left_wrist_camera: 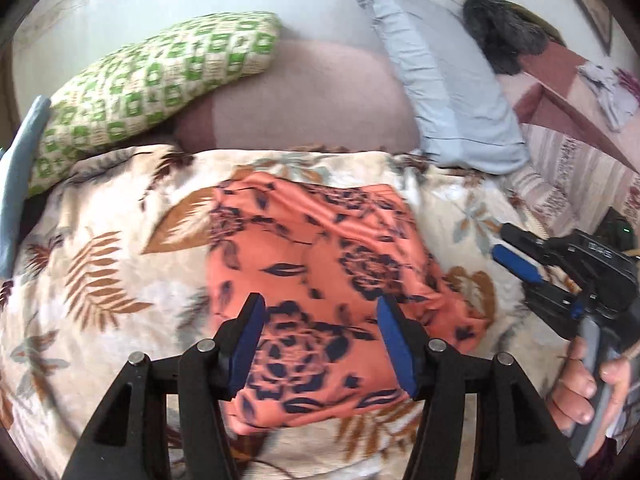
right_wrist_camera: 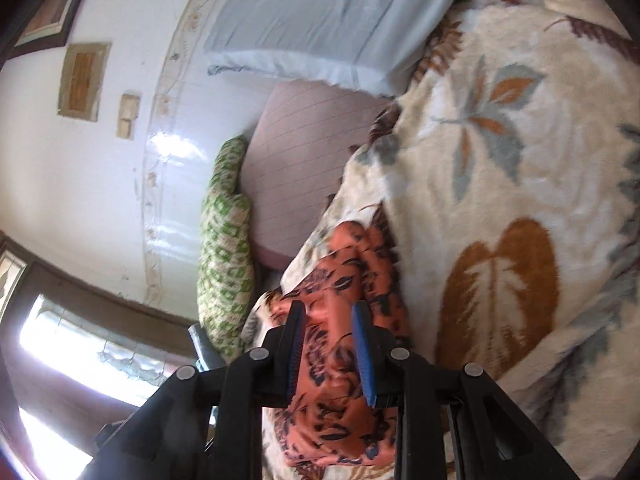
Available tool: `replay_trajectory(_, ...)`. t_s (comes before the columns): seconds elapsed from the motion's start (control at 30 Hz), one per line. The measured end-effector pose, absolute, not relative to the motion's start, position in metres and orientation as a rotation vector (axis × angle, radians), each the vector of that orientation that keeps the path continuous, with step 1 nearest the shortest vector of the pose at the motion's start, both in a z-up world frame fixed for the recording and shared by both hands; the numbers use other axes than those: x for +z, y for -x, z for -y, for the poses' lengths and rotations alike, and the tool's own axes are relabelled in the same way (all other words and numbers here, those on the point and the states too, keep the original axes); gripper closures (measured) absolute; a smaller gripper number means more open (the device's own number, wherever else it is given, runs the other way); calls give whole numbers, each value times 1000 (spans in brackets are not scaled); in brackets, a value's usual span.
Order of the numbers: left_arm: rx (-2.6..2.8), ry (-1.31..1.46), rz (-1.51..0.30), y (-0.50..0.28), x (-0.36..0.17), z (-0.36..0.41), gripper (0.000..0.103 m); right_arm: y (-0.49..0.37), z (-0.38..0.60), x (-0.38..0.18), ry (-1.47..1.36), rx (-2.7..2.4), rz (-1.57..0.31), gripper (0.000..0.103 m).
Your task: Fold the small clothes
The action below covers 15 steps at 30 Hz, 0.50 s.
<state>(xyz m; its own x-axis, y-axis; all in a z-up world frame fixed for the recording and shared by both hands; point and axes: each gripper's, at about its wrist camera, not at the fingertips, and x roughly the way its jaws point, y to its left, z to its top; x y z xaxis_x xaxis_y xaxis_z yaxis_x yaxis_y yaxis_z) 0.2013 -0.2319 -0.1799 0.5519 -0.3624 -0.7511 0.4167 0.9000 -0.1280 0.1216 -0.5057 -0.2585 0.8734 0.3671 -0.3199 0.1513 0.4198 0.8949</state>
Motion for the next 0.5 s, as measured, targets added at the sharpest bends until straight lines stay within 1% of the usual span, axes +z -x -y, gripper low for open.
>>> replay_trajectory(0.07, -433, -27, -888, -214, -187, 216, 44, -136, 479, -254, -1105, 215, -549, 76)
replay_trajectory(0.17, -414, -78, -920, -224, -207, 217, 44, -155, 446, -262, -1098, 286, -613, 76)
replay_trajectory(0.27, -377, -102, -1019, -229, -243, 221, 44, -170, 429, -285, -1085, 263, -749, 76)
replay_trajectory(0.33, -348, -166, -1035, -227, -263, 221, 37, -173, 431, -300, -1044, 160, -844, 78)
replay_trajectory(0.37, -363, -134, -1032, -226, -267, 216, 36, -170, 440, -302, -1014, 69, -858, 78)
replay_trajectory(0.43, -370, -58, -1070, -232, -268, 207, 36, -158, 462, -301, -978, -78, -816, 80)
replay_trajectory(0.47, -369, -48, -1084, -235, -267, 206, 36, -152, 470, -299, -962, -157, -807, 76)
replay_trajectory(0.5, -373, -54, -1093, -236, -265, 207, 36, -148, 475, -298, -929, -230, -812, 76)
